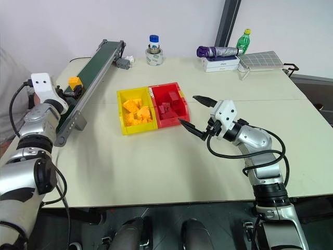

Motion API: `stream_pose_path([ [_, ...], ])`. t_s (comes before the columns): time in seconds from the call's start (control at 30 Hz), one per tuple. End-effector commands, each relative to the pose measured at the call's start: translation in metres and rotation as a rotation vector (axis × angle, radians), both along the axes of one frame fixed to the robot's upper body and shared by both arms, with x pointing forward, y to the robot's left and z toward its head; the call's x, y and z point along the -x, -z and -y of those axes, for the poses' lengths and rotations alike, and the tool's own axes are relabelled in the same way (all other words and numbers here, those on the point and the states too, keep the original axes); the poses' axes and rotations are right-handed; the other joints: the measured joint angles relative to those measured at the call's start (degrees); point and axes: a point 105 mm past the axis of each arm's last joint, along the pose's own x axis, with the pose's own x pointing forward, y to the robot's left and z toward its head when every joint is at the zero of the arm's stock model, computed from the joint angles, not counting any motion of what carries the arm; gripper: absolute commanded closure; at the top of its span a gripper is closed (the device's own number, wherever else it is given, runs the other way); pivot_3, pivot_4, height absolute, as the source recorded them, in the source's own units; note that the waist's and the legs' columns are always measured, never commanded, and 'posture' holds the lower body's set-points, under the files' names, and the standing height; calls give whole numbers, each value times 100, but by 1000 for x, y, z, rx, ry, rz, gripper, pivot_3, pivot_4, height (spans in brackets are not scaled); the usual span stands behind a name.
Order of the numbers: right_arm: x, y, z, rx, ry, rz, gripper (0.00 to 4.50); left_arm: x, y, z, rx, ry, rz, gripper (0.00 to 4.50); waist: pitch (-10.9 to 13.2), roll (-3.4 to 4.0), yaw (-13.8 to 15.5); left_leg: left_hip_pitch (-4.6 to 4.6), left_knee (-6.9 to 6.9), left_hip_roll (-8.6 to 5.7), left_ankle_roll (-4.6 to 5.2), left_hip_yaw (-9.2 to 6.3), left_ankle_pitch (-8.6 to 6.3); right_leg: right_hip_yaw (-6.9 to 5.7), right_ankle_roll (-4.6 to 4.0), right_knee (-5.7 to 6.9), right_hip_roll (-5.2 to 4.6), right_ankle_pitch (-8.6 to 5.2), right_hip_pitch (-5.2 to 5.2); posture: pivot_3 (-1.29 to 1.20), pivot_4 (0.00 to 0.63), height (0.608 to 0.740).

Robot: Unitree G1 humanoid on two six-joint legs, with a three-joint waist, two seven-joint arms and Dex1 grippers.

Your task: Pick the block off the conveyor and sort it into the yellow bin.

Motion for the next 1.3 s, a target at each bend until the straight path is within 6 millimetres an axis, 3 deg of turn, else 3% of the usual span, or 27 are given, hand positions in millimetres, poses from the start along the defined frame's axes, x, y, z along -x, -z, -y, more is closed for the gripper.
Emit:
stream_pose_path([
  [0.03,4,-10,2,6,8,52,0,-1,-14,3,-17,5,48,55,0,-1,0,0,0,0,0,0,0,0,0,0,0,0,1,0,150,740],
  [0.43,2,-9,5,4,29,53,0,11,-29,-28,-19,-132,115,55,1,-1,-15,1,1,1,1,0,0,0,1,3,3,1,0,0,150,740],
  [0.57,2,-9,7,7,35,55,0,15,-20,-29,-19,-117,103,55,1,-1,-1,2,3,-1,1,0,0,0,1,3,-1,1,3,0,150,740],
  [0.67,0,-11,10,16,42,60,0,15,1,-23,15,-55,33,55,1,-1,-6,1,6,-1,1,0,0,0,3,3,-1,2,3,0,150,740],
  [0.77,-2,-14,14,18,53,70,0,19,15,-16,18,-45,8,964,1,-1,-6,3,6,0,1,1,0,0,3,4,-1,2,4,0,150,740],
  [0.87,-1,-12,14,19,58,73,0,26,-1,-27,39,-105,93,2464,0,-2,-5,6,7,1,0,-4,0,1,3,5,-7,2,8,0,150,740],
  [0.97,1,-9,12,19,52,66,0,29,-20,-27,34,-96,158,2590,0,-2,-10,6,9,3,0,-4,0,1,2,5,-8,3,8,0,150,740],
  [1.17,1,-8,13,19,55,67,0,35,-45,-6,34,-11,255,2590,0,-2,-9,6,8,1,0,-3,0,1,2,4,-5,3,10,0,150,740],
  [1.23,1,-8,14,21,57,66,0,36,-49,17,39,84,264,2590,0,-1,-5,7,8,0,0,-2,1,1,3,4,-5,3,11,0,150,740],
  [1.3,2,-8,15,23,59,66,0,37,-47,61,36,263,249,2590,0,-1,12,8,10,0,0,-4,1,1,3,4,-4,3,15,0,150,740],
])
